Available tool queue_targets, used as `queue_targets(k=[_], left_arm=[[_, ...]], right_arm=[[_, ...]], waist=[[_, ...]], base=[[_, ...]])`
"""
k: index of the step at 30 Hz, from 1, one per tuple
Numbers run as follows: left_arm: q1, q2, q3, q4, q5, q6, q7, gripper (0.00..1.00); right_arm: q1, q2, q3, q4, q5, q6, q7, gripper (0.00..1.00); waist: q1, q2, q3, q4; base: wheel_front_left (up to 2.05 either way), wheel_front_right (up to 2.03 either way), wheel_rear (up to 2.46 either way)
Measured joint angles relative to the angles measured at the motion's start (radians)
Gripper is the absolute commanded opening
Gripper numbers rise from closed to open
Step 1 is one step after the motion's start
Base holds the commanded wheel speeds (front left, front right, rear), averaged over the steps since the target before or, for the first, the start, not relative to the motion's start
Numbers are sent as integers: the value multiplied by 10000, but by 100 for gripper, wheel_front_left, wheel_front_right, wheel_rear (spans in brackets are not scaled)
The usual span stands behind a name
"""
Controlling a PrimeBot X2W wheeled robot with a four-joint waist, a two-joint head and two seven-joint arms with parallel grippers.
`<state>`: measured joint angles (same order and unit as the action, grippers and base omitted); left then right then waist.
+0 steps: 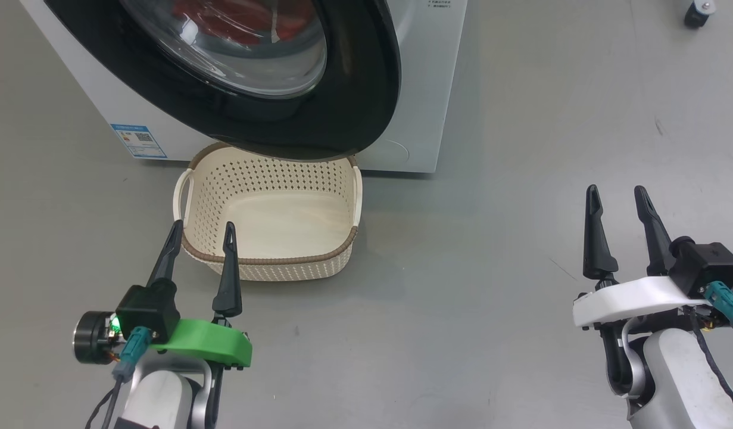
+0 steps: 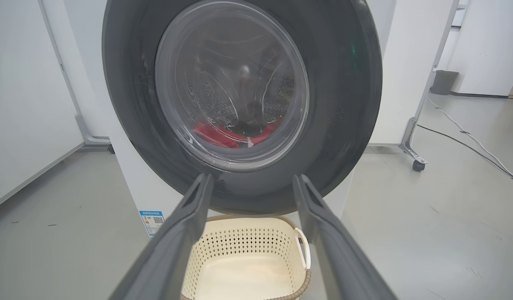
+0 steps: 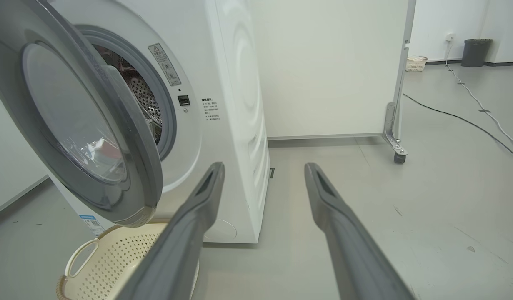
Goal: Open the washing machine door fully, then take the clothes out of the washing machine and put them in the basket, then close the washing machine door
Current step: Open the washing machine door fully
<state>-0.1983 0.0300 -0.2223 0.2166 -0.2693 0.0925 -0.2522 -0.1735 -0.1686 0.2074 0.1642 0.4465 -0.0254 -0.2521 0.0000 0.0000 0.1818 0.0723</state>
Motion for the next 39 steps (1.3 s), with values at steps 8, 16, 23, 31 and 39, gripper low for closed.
queue_targets(k=[8,16,23,31,39], left_arm=[[40,0,-17,-2,0,-2,0,100],[41,4,-58,-35,0,-2,0,100],[39,4,-121,-134,-4,-2,0,100],[-16,6,-368,-278,-8,-10,2,100],[-310,8,-506,-341,-35,-10,0,100]], right_arm=[[38,31,-56,-38,-94,65,0,100],[158,86,-163,-132,-105,140,0,100],[39,2,-186,-224,-176,305,0,100],[-1347,-502,-240,-397,-155,629,479,100],[-2953,-583,-217,-462,314,963,1294,100]], waist=[[0,0,6,33],[0,0,95,100],[0,0,378,220],[0,0,854,410],[0,0,1368,634]], base=[[0,0,0],[0,0,0],[0,0,0],[0,0,0],[0,0,0]])
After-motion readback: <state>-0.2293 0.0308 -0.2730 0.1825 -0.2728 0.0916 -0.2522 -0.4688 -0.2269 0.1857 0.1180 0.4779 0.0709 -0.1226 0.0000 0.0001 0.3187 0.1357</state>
